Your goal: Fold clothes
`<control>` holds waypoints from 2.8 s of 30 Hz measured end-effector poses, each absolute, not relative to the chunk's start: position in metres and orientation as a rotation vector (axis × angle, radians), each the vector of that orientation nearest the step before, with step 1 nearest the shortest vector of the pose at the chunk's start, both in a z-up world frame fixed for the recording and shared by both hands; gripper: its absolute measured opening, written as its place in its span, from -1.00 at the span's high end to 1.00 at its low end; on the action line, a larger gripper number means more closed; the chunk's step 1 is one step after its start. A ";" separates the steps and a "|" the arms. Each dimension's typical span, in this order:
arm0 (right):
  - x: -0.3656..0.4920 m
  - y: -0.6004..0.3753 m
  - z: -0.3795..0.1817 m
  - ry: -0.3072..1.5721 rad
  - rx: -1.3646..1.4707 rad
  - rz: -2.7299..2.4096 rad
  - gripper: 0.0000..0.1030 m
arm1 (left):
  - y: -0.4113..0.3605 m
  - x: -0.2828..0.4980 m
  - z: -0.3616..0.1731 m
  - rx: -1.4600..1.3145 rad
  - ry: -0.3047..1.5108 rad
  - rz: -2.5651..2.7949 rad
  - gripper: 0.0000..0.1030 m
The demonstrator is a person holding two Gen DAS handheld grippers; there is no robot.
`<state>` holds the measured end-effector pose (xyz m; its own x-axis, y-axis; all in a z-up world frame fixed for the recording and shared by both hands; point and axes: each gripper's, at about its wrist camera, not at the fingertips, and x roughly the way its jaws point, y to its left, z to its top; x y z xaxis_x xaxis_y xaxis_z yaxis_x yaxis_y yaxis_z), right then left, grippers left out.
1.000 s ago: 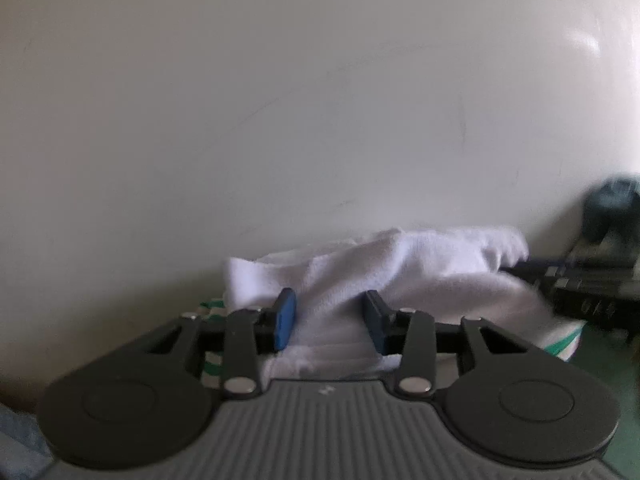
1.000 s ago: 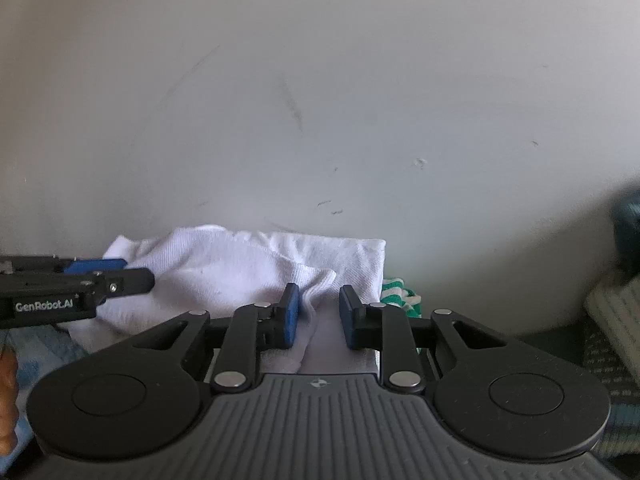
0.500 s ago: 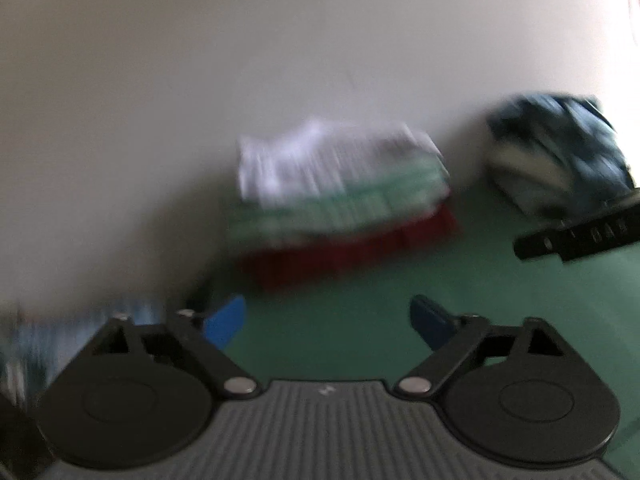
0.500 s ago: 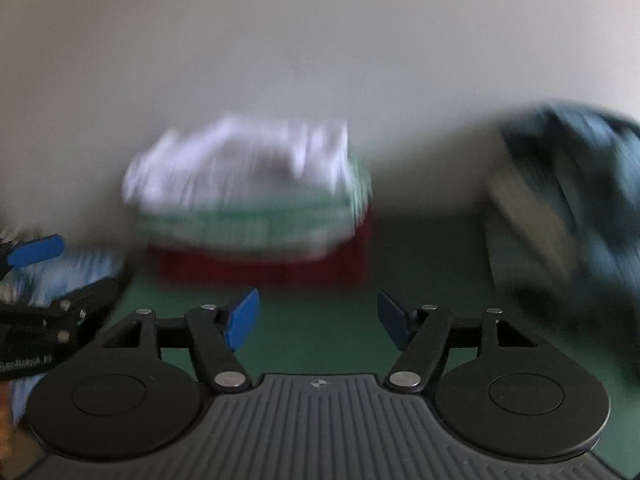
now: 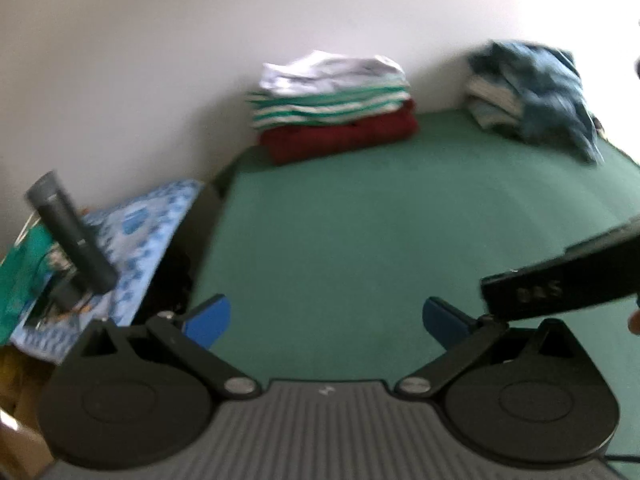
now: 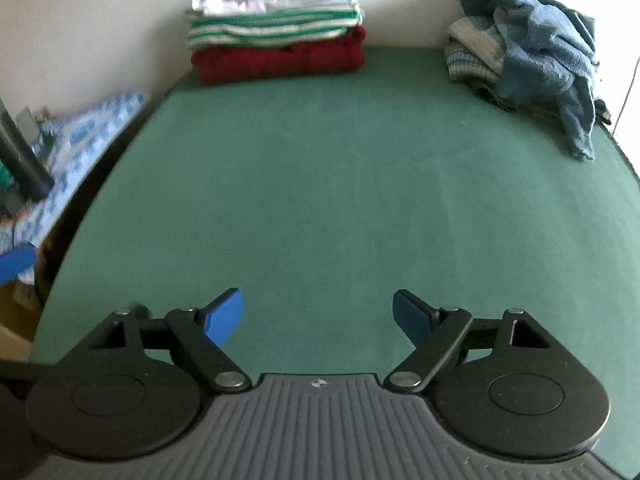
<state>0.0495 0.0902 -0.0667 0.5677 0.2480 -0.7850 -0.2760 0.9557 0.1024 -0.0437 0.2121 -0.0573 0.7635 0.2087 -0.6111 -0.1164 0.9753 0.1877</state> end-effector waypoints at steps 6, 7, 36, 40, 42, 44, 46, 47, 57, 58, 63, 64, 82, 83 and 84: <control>0.034 0.069 -0.031 0.788 -0.002 0.332 -0.64 | 0.210 -0.048 -0.010 0.080 0.622 0.303 -0.99; 0.033 0.067 -0.024 0.766 -0.005 0.336 -0.64 | 0.209 -0.047 -0.004 0.073 0.606 0.333 -0.99; -0.001 0.112 0.026 0.577 0.041 0.085 -0.68 | 0.257 -0.051 0.048 0.019 0.572 0.297 -0.99; 0.000 0.120 0.025 0.589 0.038 0.070 -0.68 | 0.268 -0.050 0.046 0.006 0.586 0.289 -0.99; 0.001 0.123 0.025 0.597 0.038 0.074 -0.68 | 0.272 -0.049 0.045 0.004 0.588 0.294 -0.99; 0.003 0.127 0.024 0.601 0.032 0.076 -0.68 | 0.276 -0.047 0.044 -0.009 0.594 0.295 -0.99; 0.004 0.130 0.026 0.597 0.015 0.075 -0.68 | 0.279 -0.046 0.043 -0.026 0.590 0.291 -0.99; 0.005 0.131 0.026 0.594 0.011 0.076 -0.68 | 0.281 -0.045 0.043 -0.034 0.587 0.287 -0.99; 0.019 0.132 0.024 0.609 0.012 0.118 -0.70 | 0.279 -0.031 0.039 -0.016 0.602 0.333 -0.99; 0.021 0.132 0.023 0.614 0.008 0.121 -0.70 | 0.281 -0.029 0.038 -0.025 0.612 0.331 -0.99; 0.030 0.131 0.019 0.643 0.019 0.144 -0.71 | 0.287 -0.020 0.032 -0.062 0.640 0.341 -0.99; 0.032 0.131 0.018 0.648 0.025 0.149 -0.72 | 0.287 -0.019 0.030 -0.057 0.635 0.355 -0.99; 0.026 0.139 0.006 0.847 0.118 0.383 -0.59 | 0.289 -0.023 0.023 -0.082 0.659 0.292 -0.99; 0.024 0.141 0.008 0.840 0.088 0.343 -0.59 | 0.289 -0.024 0.027 -0.073 0.648 0.294 -0.99; 0.025 0.143 0.011 0.833 0.042 0.281 -0.59 | 0.289 -0.024 0.031 -0.062 0.633 0.309 -0.99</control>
<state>0.0249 0.1431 0.0114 0.6375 0.2623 -0.7244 -0.2299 0.9622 0.1461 -0.0240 0.2887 0.0313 0.7618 0.2653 -0.5910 -0.3032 0.9522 0.0367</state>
